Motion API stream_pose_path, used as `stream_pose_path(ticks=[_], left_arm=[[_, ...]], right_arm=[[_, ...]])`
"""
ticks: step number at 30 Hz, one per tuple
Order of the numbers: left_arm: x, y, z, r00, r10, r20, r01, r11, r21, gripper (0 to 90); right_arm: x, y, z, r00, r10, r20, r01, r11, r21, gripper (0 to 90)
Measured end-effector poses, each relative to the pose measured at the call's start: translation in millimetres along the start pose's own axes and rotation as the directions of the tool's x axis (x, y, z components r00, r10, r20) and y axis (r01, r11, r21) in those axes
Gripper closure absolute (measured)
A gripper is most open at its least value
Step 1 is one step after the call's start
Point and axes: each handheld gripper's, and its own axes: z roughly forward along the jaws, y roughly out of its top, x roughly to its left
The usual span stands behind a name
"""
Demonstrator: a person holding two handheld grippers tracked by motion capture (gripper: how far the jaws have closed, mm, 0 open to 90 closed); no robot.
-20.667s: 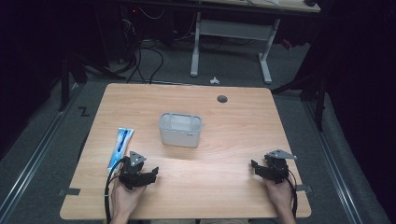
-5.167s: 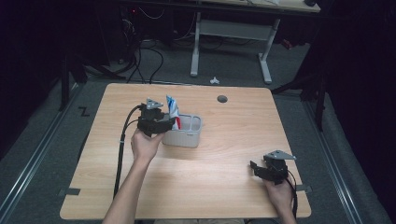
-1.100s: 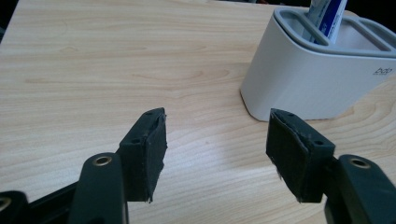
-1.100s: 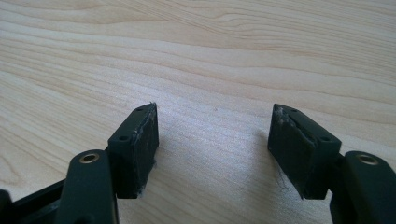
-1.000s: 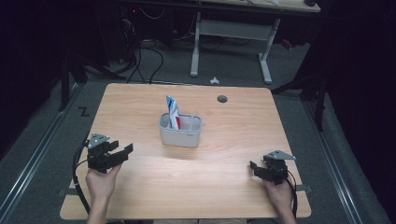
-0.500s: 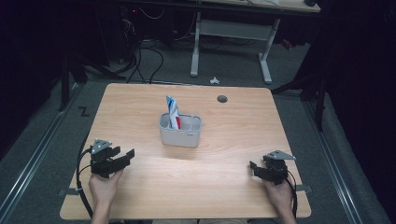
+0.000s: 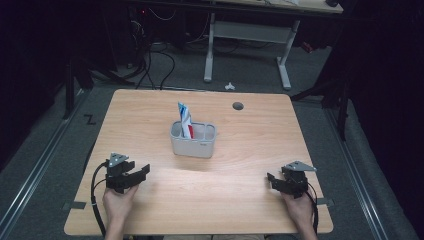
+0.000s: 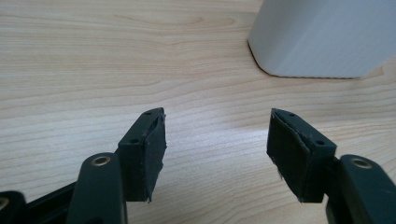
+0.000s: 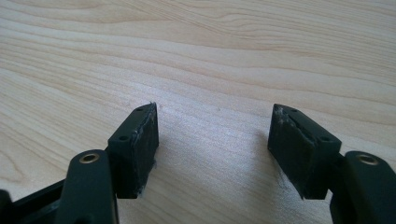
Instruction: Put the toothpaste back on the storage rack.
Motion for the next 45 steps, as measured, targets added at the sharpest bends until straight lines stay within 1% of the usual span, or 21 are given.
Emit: stream_pose_path(ticks=[6, 13, 19, 22, 24, 26, 29, 32, 37, 40, 44, 45], left_arm=[[-3.5, -3.8, 10.4, 1.0000, 0.004, -0.001, -0.004, 0.9999, 0.016, 37.8], [-9.5, -6.4, 21.9, 0.9990, 0.033, -0.029, -0.032, 0.9990, 0.031, 37.9], [-14.0, -8.5, 32.0, 0.9965, 0.058, -0.060, -0.055, 0.9974, 0.046, 37.9], [-15.5, -9.9, 36.1, 0.9952, 0.066, -0.072, -0.063, 0.9969, 0.047, 37.9], [-16.3, -11.5, 38.4, 0.9948, 0.065, -0.079, -0.062, 0.9972, 0.041, 38.0], [-17.1, -12.3, 40.6, 0.9938, 0.069, -0.087, -0.065, 0.9968, 0.047, 37.9], [-18.4, -12.3, 42.3, 0.9931, 0.075, -0.090, -0.072, 0.9966, 0.040, 38.0], [-19.6, -12.6, 44.1, 0.9911, 0.083, -0.104, -0.080, 0.9963, 0.032, 37.9], [-22.0, -12.5, 45.4, 0.9876, 0.098, -0.123, -0.094, 0.9950, 0.032, 37.8], [-23.4, -12.4, 45.8, 0.9851, 0.111, -0.132, -0.106, 0.9935, 0.040, 37.3], [-26.7, -12.5, 47.5, 0.9784, 0.139, -0.153, -0.132, 0.9898, 0.054, 36.3], [-26.8, -12.4, 47.6, 0.9782, 0.139, -0.154, -0.132, 0.9897, 0.055, 35.8]], right_arm=[[0.0, 0.0, 0.0, 1.0000, 0.000, 0.000, 0.000, 1.000, 0.000, 33.8], [0.0, 0.0, 0.0, 1.0000, 0.000, -0.001, 0.000, 1.000, 0.001, 33.8], [0.1, 0.0, 0.1, 1.0000, 0.001, 0.000, -0.001, 1.000, -0.001, 33.8], [0.0, 0.0, 0.1, 1.0000, 0.001, 0.000, -0.001, 1.000, -0.001, 33.8], [0.0, 0.0, 0.1, 1.0000, 0.000, 0.000, 0.000, 1.000, -0.001, 33.8], [0.0, 0.0, 0.1, 1.0000, 0.000, 0.000, 0.000, 1.000, -0.001, 33.8], [0.1, 0.0, 0.1, 1.0000, 0.000, 0.000, 0.000, 1.000, -0.001, 33.8], [0.1, 0.0, 0.1, 1.0000, 0.000, 0.000, 0.000, 1.000, -0.001, 33.8], [0.1, 0.0, 0.1, 1.0000, 0.000, 0.000, 0.000, 1.000, -0.001, 33.8], [0.0, 0.0, 0.0, 1.0000, 0.000, -0.001, 0.000, 1.000, 0.000, 33.8], [0.0, 0.0, 0.0, 1.0000, -0.001, -0.001, 0.001, 1.000, 0.000, 33.8], [0.0, 0.0, 0.0, 1.0000, -0.001, -0.001, 0.001, 1.000, 0.000, 33.8]])
